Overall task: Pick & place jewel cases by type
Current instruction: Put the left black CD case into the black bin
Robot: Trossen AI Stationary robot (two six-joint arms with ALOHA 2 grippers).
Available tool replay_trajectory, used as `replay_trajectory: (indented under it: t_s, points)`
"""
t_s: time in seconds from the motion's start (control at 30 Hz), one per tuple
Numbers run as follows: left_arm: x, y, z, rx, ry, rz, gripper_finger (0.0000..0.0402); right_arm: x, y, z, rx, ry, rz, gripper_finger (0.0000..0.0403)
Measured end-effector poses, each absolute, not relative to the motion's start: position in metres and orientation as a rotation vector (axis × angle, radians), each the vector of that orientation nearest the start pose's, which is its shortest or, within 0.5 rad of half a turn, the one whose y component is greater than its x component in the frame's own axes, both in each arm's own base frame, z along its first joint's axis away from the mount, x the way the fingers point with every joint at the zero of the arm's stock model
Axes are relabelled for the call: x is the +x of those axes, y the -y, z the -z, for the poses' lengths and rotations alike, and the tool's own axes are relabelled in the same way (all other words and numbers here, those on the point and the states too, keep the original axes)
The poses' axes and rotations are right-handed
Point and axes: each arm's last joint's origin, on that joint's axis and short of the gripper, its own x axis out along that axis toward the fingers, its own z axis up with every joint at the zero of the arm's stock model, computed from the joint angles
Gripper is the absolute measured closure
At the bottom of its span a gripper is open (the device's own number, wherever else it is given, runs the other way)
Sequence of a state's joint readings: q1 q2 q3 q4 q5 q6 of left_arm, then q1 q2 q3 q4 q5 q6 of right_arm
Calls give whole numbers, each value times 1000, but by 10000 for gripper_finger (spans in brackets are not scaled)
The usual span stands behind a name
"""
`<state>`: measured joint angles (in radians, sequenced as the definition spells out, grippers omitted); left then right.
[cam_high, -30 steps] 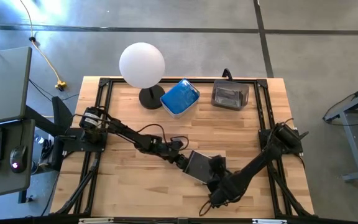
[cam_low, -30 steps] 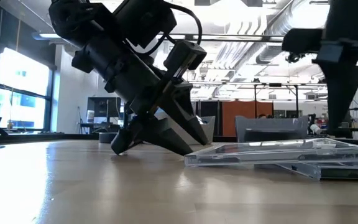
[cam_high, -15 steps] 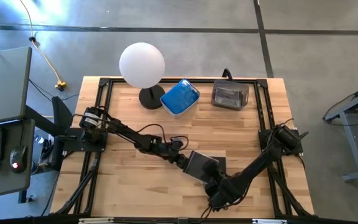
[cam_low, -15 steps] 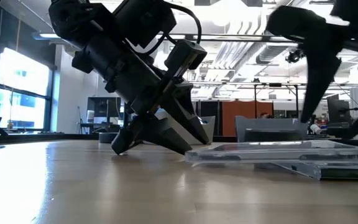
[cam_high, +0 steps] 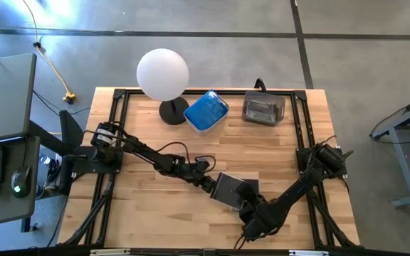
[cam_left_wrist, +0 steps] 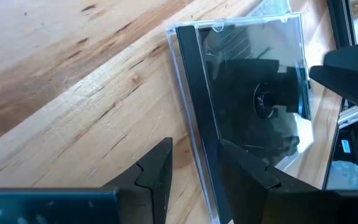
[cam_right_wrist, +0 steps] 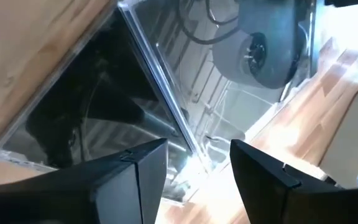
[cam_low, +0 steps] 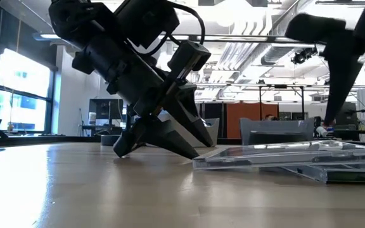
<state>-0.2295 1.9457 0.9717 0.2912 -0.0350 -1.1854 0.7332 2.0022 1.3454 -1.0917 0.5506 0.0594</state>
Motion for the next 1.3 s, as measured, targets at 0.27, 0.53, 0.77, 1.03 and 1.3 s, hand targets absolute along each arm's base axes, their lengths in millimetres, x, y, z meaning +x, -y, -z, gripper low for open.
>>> replay_trajectory:
  t_s: [0.27,0.53,0.77,1.03,1.3]
  points:
    - [370,85,-120,-1072,-674,-251,278,253,-196,-123,-1157,-1443,-54,234]
    - [371,82,-120,-1101,-659,-270,278,253,-185,-115,-1208,-1434,-7,234]
    - [375,67,-121,-1128,-655,-269,278,260,-190,-114,-1243,-1347,-39,234]
    - [376,62,-121,-1124,-656,-268,278,269,-195,-113,-1248,-1253,-34,234]
    - [376,62,-121,-1129,-662,-249,278,269,-199,-115,-1275,-1169,59,234]
